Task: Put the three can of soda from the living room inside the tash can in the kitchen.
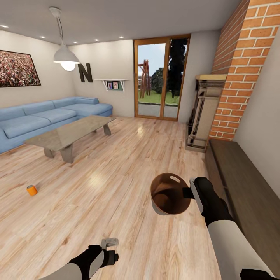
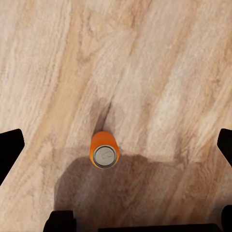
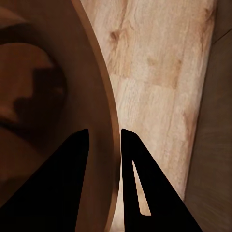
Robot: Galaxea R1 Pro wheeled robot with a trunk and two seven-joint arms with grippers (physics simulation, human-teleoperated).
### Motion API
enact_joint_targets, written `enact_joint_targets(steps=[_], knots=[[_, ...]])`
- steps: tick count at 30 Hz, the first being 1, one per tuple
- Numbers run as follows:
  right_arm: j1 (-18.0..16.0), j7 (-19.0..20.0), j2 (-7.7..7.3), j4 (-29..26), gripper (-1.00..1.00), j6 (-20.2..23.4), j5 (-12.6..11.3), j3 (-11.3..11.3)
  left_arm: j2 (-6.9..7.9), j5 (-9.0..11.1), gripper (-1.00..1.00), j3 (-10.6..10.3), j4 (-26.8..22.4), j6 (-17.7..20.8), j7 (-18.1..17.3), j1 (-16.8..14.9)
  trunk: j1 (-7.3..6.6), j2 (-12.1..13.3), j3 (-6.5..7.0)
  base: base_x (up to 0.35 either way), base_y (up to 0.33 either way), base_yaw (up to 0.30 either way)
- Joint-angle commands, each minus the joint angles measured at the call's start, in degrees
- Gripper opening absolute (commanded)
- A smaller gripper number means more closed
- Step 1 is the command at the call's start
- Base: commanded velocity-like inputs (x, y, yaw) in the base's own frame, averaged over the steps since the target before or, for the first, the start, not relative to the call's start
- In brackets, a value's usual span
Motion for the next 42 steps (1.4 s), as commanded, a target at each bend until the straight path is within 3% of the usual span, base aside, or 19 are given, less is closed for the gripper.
enact_joint_targets(steps=[1,42], knots=[[0.0,0.0,0.0,0.0,-1.0,0.0,-0.7,0.0,0.0,0.0,1.0,0.0,0.0,0.0,0.0,0.0,0.22,-0.4,-0.17,0.0,0.0,0.0],[0.0,0.0,-0.08,0.1,-1.0,0.0,-0.7,-0.1,0.01,-0.1,1.0,0.0,0.0,0.0,0.0,0.8,9.23,-16.9,-7.53,0.0,0.0,0.0]])
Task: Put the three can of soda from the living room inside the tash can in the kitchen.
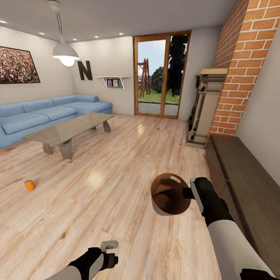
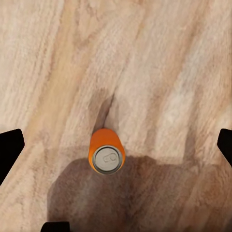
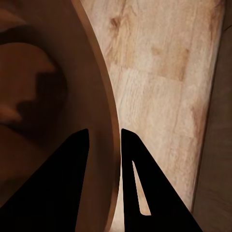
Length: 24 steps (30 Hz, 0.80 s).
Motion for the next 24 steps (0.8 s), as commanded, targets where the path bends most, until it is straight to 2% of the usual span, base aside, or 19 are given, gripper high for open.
enact_joint_targets(steps=[1,24], knots=[[0.0,0.0,0.0,0.0,-1.0,0.0,-0.7,0.0,0.01,0.0,1.0,0.0,0.0,0.0,0.0,0.0,0.22,-0.4,-0.17,0.0,0.0,0.0],[0.0,0.0,0.0,0.0,-1.0,0.0,-0.7,0.0,-0.01,0.0,1.0,0.0,0.0,-0.1,-0.1,0.0,5.27,-9.6,-4.3,0.0,0.0,0.0]])
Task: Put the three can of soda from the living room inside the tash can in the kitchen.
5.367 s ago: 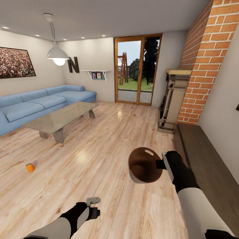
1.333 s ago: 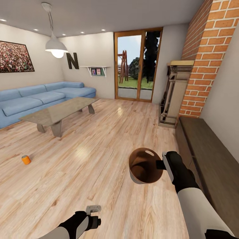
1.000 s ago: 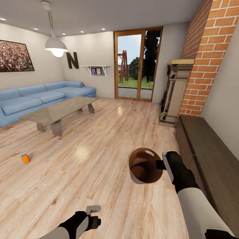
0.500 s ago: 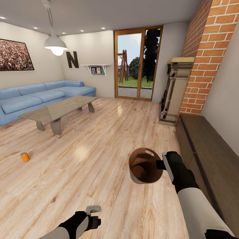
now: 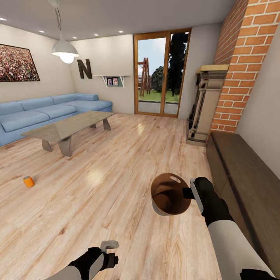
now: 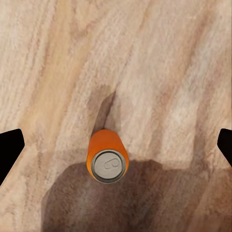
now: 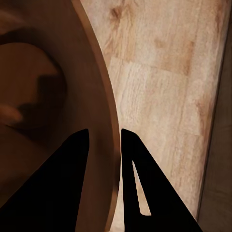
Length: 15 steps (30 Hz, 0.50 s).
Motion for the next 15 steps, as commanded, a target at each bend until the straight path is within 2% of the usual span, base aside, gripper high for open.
enact_joint_targets(steps=[1,15], knots=[[0.0,0.0,0.0,0.0,-1.0,0.0,-0.7,0.0,0.0,0.0,1.0,0.0,0.0,0.0,0.0,0.0,0.22,-0.4,-0.17,0.0,0.0,0.0],[0.0,0.0,0.0,0.0,-1.0,0.0,-0.7,0.0,0.0,0.0,1.0,0.0,0.0,0.1,0.0,0.6,3.3,-6.0,-2.69,0.0,0.0,0.0]])
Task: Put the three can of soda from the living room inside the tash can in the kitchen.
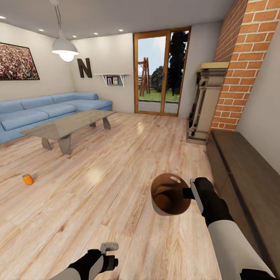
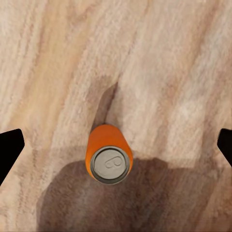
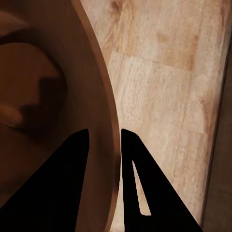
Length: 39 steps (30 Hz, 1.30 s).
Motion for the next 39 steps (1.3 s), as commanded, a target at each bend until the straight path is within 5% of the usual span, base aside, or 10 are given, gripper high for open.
enact_joint_targets(steps=[1,39], knots=[[0.0,0.0,0.0,0.0,-1.0,0.0,-0.7,0.0,0.0,0.0,1.0,0.0,0.0,0.0,0.0,0.1,0.22,-0.4,-0.17,0.0,0.0,0.0],[0.0,0.0,0.0,0.0,-1.0,0.0,-0.7,0.0,0.09,0.0,1.0,0.0,0.0,0.0,0.0,0.6,8.57,-15.7,-7.0,0.0,0.0,0.0]])
